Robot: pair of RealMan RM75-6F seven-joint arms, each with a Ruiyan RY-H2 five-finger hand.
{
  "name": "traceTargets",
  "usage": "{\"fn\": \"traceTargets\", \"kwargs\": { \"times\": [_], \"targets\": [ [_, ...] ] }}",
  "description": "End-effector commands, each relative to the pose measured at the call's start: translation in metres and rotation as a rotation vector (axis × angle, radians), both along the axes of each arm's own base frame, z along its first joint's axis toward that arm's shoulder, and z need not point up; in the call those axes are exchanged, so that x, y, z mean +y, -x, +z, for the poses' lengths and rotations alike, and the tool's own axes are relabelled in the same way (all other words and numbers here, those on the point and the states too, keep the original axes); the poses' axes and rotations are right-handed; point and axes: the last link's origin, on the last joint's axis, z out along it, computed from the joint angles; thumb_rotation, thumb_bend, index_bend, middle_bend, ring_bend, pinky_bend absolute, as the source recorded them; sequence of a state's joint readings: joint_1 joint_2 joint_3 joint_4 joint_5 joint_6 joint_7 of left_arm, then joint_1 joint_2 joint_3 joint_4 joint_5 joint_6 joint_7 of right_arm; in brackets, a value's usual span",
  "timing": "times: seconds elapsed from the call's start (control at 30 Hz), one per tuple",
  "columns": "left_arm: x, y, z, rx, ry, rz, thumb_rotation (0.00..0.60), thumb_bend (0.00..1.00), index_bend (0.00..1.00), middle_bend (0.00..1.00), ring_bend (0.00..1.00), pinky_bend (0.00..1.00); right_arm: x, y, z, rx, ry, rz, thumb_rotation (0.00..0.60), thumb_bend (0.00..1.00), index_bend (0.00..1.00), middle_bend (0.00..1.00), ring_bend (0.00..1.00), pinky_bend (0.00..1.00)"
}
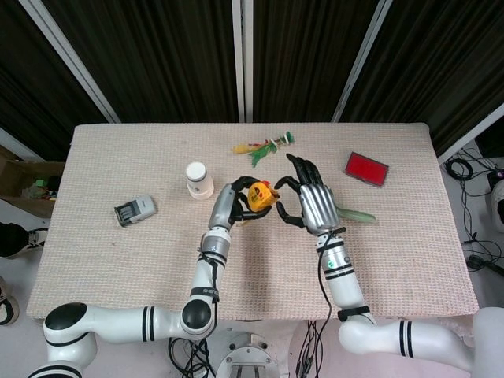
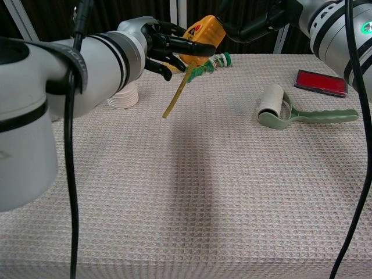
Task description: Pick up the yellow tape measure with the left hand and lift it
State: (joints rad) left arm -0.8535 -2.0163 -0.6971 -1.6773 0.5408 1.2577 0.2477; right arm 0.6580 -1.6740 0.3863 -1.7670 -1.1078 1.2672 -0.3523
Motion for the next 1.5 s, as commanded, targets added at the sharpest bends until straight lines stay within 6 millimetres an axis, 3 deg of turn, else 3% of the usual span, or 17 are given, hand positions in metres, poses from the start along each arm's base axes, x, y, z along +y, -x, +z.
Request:
{"fn": "traceTargets", "kwargs": {
  "times": [0.03, 0.77, 1.27, 1.5],
  "targets": [
    [-0.0005, -0.0002, 0.0002, -0.006, 0.005, 0.001, 0.6, 0.45, 0.67, 0.69, 0.63, 0.78, -0.0001, -0.0011, -0.0006, 0.004, 0.007, 0.001, 0.6, 0.33, 0.45, 0.07, 0.0, 0.0],
    [-0.0052, -0.0002, 0.0, -0.043, 0.046, -0.009, 0.6, 0.46, 0.67, 0.69, 0.63, 0.78, -0.002, -0.0027, -0.0059, 0.017, 0.021, -0.01, 0.6, 0.36, 0.47, 0.08, 0.0, 0.0],
    [-0.0054, 0.0051, 0.001, -0.055, 0.053, -0.002, 0.6, 0.47, 0.68, 0.69, 0.63, 0.78, -0.0042, 0.0013, -0.0026, 0.013, 0.038, -0.031, 0.6, 0.37, 0.55, 0.1, 0.0, 0.0],
    [-0.0051, 0.0061, 0.0018, -0.065, 0.058, -0.001, 0.6, 0.47, 0.68, 0.69, 0.63, 0.78, -0.0062, 0.0035, -0.0022, 0.008, 0.043, -0.038, 0.6, 0.47, 0.61, 0.11, 0.0, 0.0]
  ]
}}
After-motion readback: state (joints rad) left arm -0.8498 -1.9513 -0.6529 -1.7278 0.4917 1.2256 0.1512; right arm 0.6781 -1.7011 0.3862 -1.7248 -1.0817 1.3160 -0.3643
